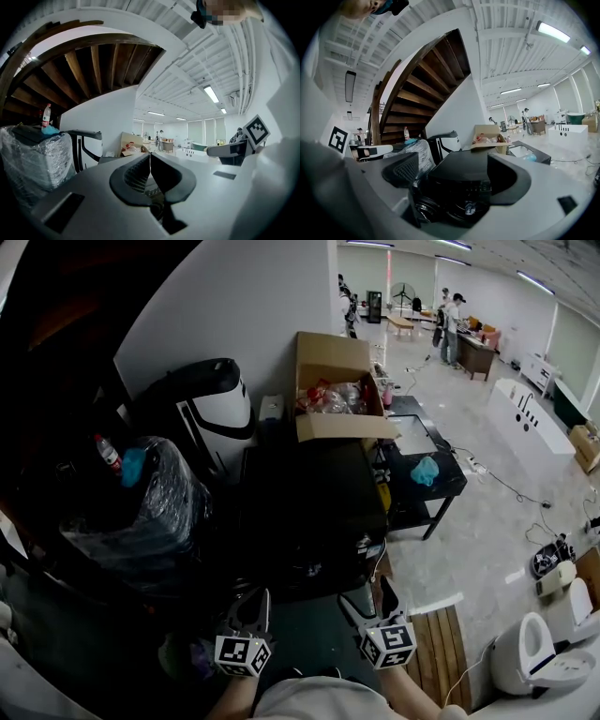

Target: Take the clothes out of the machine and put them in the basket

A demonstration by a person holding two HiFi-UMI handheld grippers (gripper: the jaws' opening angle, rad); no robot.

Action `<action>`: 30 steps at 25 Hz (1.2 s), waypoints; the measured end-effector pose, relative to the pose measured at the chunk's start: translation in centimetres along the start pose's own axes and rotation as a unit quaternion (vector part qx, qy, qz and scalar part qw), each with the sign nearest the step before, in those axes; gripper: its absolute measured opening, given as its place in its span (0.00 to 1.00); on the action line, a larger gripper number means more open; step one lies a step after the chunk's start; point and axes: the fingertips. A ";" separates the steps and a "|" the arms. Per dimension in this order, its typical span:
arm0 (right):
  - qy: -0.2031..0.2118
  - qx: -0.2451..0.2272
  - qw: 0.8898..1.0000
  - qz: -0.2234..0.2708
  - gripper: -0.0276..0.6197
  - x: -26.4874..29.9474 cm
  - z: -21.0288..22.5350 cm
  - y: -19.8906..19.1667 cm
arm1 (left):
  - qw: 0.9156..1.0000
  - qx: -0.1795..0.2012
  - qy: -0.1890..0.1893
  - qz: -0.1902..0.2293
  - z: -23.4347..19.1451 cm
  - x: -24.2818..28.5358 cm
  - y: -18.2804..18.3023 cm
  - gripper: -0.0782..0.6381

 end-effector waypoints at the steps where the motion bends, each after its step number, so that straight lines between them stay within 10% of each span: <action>1: 0.001 0.002 1.000 0.000 0.75 0.1 0.1 -0.1 | 1.000 -0.004 0.004 -0.001 -0.2 0.0 -0.2 0.14; 30: -0.041 0.016 0.999 0.005 0.74 8.8 -2.2 -5.3 | 0.999 -0.013 0.004 -0.031 -10.1 1.9 -8.6 0.14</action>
Point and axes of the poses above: the fingertips, and each gripper's own axes: x forward along the fingers, z to its right, y out of its top, and after that the axes turned 9 degrees about -z, right-handed
